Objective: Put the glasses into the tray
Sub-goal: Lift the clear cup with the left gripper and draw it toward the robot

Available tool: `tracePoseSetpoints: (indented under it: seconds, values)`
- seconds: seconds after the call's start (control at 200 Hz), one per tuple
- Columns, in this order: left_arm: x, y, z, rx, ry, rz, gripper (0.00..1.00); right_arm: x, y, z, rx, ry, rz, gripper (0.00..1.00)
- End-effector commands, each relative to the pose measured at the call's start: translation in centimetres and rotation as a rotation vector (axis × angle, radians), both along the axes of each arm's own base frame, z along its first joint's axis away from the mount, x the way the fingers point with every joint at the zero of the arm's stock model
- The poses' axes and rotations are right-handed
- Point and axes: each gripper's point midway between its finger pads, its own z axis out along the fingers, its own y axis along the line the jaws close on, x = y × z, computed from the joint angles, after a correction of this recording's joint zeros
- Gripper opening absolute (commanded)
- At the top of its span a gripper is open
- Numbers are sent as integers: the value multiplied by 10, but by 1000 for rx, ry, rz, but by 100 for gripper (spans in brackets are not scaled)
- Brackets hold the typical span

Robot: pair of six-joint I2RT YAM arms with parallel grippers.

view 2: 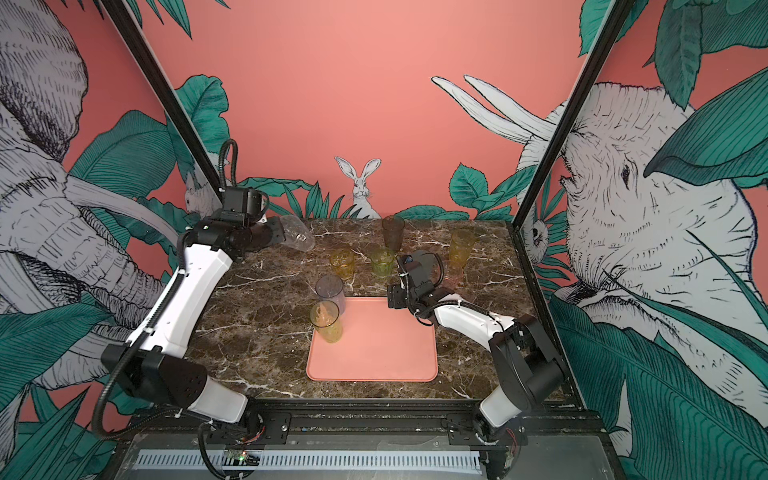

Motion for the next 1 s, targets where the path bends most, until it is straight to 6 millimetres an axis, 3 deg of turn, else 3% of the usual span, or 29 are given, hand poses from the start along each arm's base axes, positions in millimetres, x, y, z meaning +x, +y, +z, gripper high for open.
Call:
tracePoseSetpoints:
  seconds: [0.0,0.325,0.495,0.995]
  values:
    - [-47,14,-4,54,91,-2,0,6,0,12,20,-29,-18,77]
    - [-138,34,-2,167,242,-31,0,6,-2,10,19,-33,-25,77]
    - [-177,34,0,216,288,-61,0,7,-2,11,15,-36,-25,77]
    - [-245,40,-16,171,382,-90,0,9,-9,10,-14,-67,-43,77]
